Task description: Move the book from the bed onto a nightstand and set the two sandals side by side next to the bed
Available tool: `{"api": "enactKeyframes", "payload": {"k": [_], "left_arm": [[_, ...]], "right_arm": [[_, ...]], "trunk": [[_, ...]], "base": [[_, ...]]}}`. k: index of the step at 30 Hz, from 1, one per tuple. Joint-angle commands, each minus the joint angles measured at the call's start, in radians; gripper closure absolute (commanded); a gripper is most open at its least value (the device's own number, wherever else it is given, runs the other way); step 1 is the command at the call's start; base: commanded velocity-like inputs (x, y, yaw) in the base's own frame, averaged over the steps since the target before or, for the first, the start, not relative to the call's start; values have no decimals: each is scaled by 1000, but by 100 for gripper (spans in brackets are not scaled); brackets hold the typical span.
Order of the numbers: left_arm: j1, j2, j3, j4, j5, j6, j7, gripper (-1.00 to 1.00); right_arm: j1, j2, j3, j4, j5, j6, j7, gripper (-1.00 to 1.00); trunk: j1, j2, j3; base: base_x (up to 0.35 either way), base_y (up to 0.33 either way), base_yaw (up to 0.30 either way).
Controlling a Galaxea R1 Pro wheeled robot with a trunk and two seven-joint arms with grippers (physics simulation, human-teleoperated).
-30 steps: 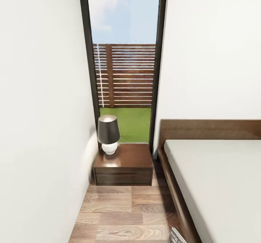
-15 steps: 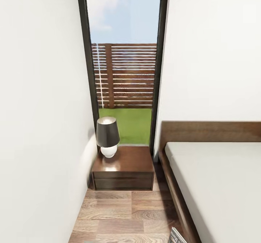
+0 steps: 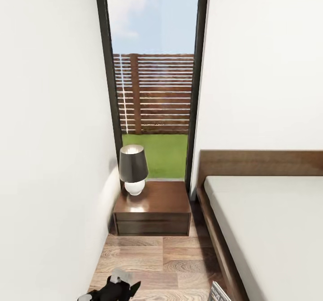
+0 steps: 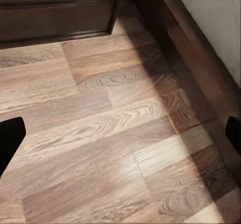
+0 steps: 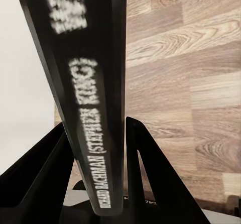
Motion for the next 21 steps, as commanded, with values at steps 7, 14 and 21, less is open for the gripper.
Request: {"api": "enactKeyframes", "payload": {"k": [7,14,21], "left_arm": [[-1,5,-6,-228,-8,9,-147,-100],[-1,4,-7,-256,-8,11,-156,-100],[-1,69,4,-214,-2,12,-157,-100]], "right_arm": [[-1,-1,-9,4,10,-7,0,100],[-1,-1,-9,4,10,-7,0,100],[-1,-1,-9,4,10,-7,-1,100]], "trunk": [[0,-1,-1],[0,-1,-1],[0,-1,-1]], "base": [[0,0,0],[0,0,0],[0,0,0]]}}
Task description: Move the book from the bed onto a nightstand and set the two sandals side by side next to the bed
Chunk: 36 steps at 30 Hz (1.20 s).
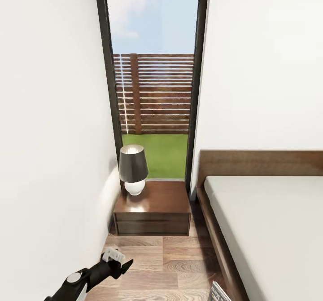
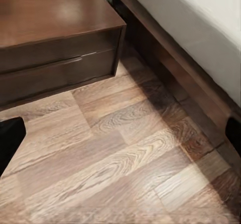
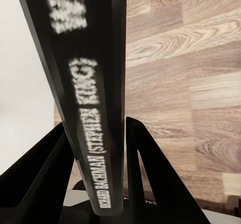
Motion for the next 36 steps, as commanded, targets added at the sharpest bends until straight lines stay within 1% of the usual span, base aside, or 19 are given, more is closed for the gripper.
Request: {"api": "enactKeyframes", "payload": {"k": [1,2,4,7,11,14,26,34,36], "left_arm": [[-1,28,10,37,-9,-7,-6,-100],[-1,41,12,49,-9,-8,-7,-100],[-1,84,22,80,-6,-8,-21,-100],[-1,96,27,89,1,-7,-30,-100],[-1,75,30,95,5,-6,-30,-100],[-1,65,31,97,7,-7,-30,-100],[-1,60,31,103,7,-7,-30,-100],[-1,54,31,105,7,-7,-30,-100],[-1,53,31,106,7,-7,-29,-100]], "right_arm": [[-1,-1,-8,3,9,-6,-1,100],[-1,0,-8,3,9,-6,-2,100],[-1,0,-8,3,9,-5,-3,100],[-1,0,-8,3,10,-6,-3,100],[-1,0,-8,3,9,-6,-4,100],[-1,-1,-8,3,10,-6,-4,100],[-1,-1,-8,3,11,-7,-2,100],[-1,-1,-8,3,11,-7,-2,100],[-1,-1,-8,3,12,-7,-2,100]], "trunk": [[0,-1,-1],[0,-1,-1],[0,-1,-1],[0,-1,-1],[0,-1,-1],[0,-1,-1],[0,-1,-1],[0,-1,-1],[0,-1,-1]], "base": [[0,0,0],[0,0,0],[16,0,0],[142,0,0],[288,0,0],[320,0,0],[308,0,0],[41,0,0],[235,0,0]]}}
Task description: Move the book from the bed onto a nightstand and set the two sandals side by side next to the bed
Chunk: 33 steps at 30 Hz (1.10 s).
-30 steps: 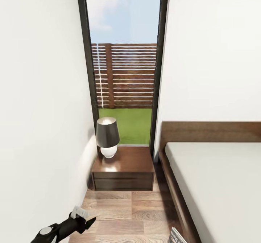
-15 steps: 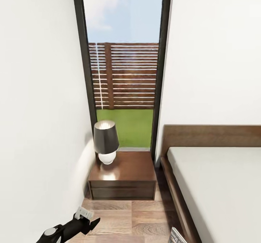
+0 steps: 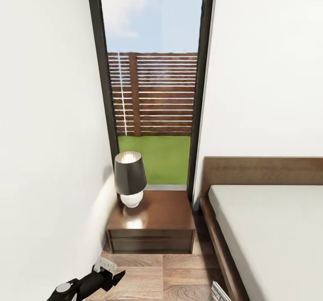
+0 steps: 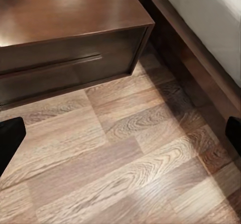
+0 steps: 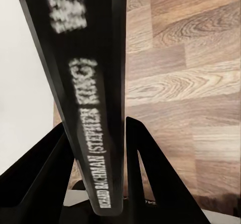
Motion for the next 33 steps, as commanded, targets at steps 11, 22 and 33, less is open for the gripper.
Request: {"api": "enactKeyframes", "payload": {"k": [11,22,33], "left_arm": [[-1,-1,8,2,-12,-7,-4,-100],[-1,-1,8,3,-12,-7,-4,-100],[-1,-1,8,3,-12,-5,-4,-100]], "right_arm": [[-1,-1,-8,4,10,-7,0,100],[-1,0,-8,4,10,-7,0,100],[-1,0,-8,4,10,-7,0,100]], "trunk": [[1,-1,-1],[1,-1,-1],[1,-1,-1]], "base": [[317,0,0],[134,0,0],[304,0,0]]}}
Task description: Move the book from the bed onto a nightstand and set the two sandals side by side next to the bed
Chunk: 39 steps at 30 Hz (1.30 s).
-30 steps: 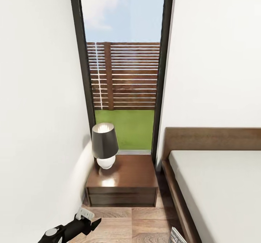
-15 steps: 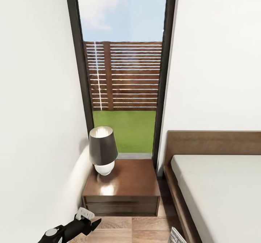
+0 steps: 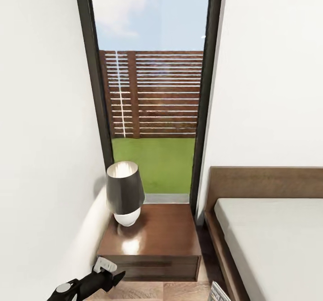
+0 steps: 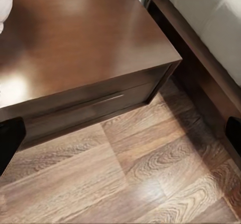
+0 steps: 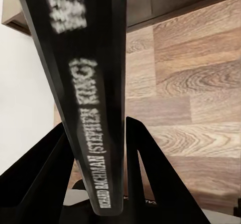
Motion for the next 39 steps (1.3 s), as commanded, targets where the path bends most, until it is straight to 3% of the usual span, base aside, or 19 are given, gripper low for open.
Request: {"api": "enactKeyframes", "payload": {"k": [1,17,39], "left_arm": [[-1,-1,8,0,-11,-6,-5,-100],[-1,-1,8,1,-11,-7,-4,-100],[-1,-1,7,1,-12,-7,-2,-100]], "right_arm": [[-1,-1,-9,4,9,-7,0,100],[-1,-1,-9,4,9,-7,0,100],[-1,-1,-10,4,9,-7,0,100]], "trunk": [[1,-1,-1],[1,-1,-1],[1,-1,-1]], "base": [[332,0,0],[320,0,0],[131,0,0]]}}
